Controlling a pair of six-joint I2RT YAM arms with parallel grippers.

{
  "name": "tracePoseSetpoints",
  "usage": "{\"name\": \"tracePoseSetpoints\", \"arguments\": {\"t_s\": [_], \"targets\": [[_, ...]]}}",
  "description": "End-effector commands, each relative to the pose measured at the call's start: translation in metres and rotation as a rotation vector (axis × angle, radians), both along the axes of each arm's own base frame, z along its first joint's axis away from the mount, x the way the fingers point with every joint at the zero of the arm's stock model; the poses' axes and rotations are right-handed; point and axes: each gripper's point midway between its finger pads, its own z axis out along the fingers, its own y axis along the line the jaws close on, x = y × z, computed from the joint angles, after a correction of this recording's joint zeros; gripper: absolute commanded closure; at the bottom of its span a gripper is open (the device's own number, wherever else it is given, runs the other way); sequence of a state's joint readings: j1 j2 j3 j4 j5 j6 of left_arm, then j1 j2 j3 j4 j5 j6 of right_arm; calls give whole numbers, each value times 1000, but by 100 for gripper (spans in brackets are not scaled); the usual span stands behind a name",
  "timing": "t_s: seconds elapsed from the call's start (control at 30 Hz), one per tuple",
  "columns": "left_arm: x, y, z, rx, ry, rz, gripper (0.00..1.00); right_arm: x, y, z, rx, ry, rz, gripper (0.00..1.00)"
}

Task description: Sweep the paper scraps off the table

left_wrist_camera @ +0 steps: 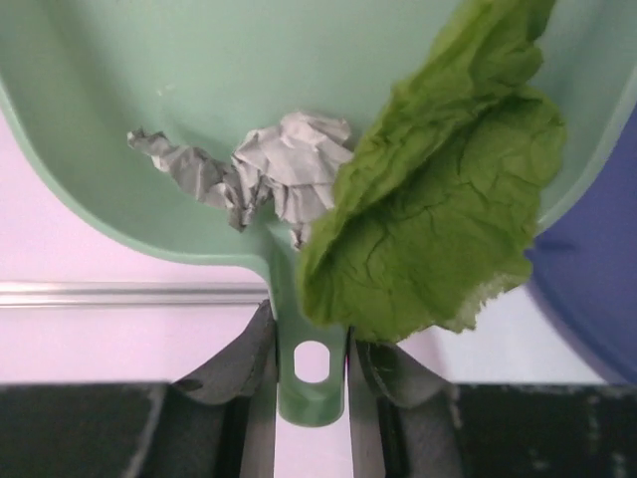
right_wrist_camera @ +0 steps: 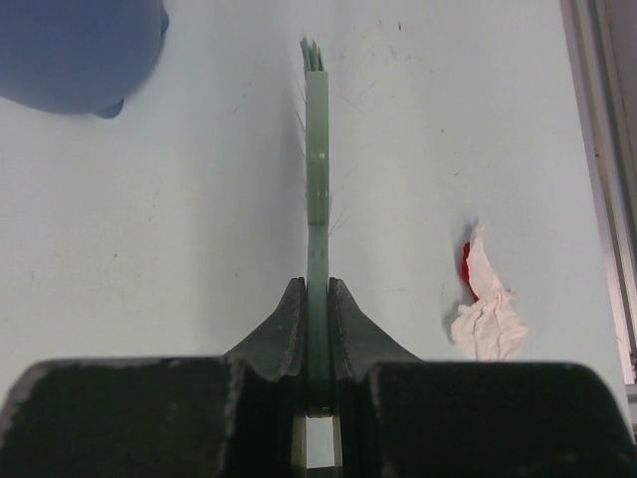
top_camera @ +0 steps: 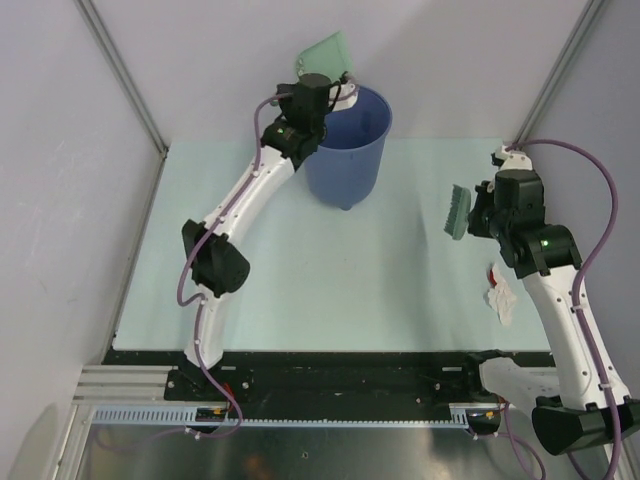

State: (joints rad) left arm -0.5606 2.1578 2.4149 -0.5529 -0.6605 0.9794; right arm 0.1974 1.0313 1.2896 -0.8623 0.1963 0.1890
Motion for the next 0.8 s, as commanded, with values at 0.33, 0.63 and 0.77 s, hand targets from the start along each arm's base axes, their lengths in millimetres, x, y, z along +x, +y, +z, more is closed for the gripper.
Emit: {"name": "tracePoseSetpoints", "arguments": {"t_s": [0.33, 0.63, 0.77], "targets": [[-42, 3, 113, 674, -608, 167, 100, -15, -52, 18, -183, 50, -197, 100], [-69, -24, 99, 831, -735, 0, 100, -25, -85, 36, -299, 76, -299, 100], [-74, -26, 109, 848, -786, 6, 100, -30, -94, 45, -339, 71, -335, 100]]}}
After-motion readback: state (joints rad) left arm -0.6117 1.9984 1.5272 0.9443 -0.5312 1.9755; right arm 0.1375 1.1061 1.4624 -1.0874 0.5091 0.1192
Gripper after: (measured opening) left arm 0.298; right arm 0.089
